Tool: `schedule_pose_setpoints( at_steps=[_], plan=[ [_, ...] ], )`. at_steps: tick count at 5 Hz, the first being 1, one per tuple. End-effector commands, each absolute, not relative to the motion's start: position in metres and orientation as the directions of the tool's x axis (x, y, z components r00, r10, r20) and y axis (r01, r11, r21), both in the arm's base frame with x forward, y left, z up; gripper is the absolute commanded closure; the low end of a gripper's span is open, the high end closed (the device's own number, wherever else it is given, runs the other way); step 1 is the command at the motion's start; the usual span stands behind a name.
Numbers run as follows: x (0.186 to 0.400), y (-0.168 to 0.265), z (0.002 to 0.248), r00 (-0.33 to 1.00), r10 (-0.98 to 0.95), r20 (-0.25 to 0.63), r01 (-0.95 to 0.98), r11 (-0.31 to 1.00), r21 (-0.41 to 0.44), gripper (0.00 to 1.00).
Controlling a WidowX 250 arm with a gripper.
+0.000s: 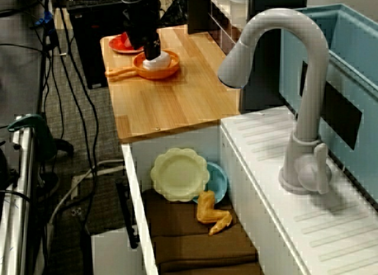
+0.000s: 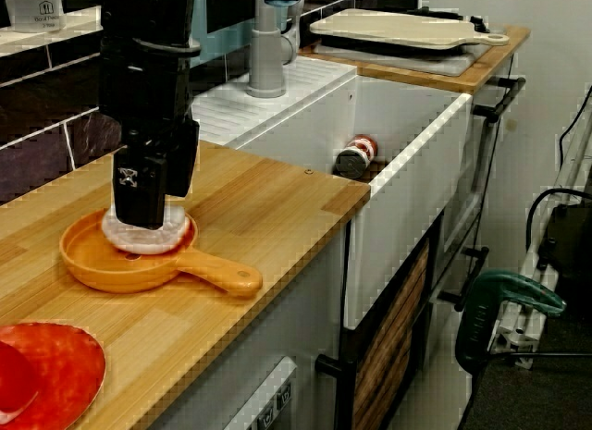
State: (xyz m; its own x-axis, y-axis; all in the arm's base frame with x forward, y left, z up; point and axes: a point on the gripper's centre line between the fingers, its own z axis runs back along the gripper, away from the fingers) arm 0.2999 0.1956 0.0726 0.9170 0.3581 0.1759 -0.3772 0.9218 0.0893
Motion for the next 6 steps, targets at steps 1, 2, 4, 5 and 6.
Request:
schedule_pose_setpoints(
  at_steps=[1,2,4,5,6],
  plan=[
    [0.314,0.201,0.088,0.893,0.405,0.199,-0.418,0.908,0.027,0.00],
    [0.317,0.198,0.090,0.883,0.429,0.192,-0.436,0.900,-0.006,0.00],
    [0.313,0.192,0.088,0.875,0.443,0.197,-0.447,0.894,-0.026,0.00],
    [0.315,0.195,0.083,0.872,0.451,0.191,-0.457,0.889,-0.018,0.00],
    [0.316,0.197,0.077,0.868,0.460,0.187,-0.466,0.885,-0.012,0.00]
  ],
)
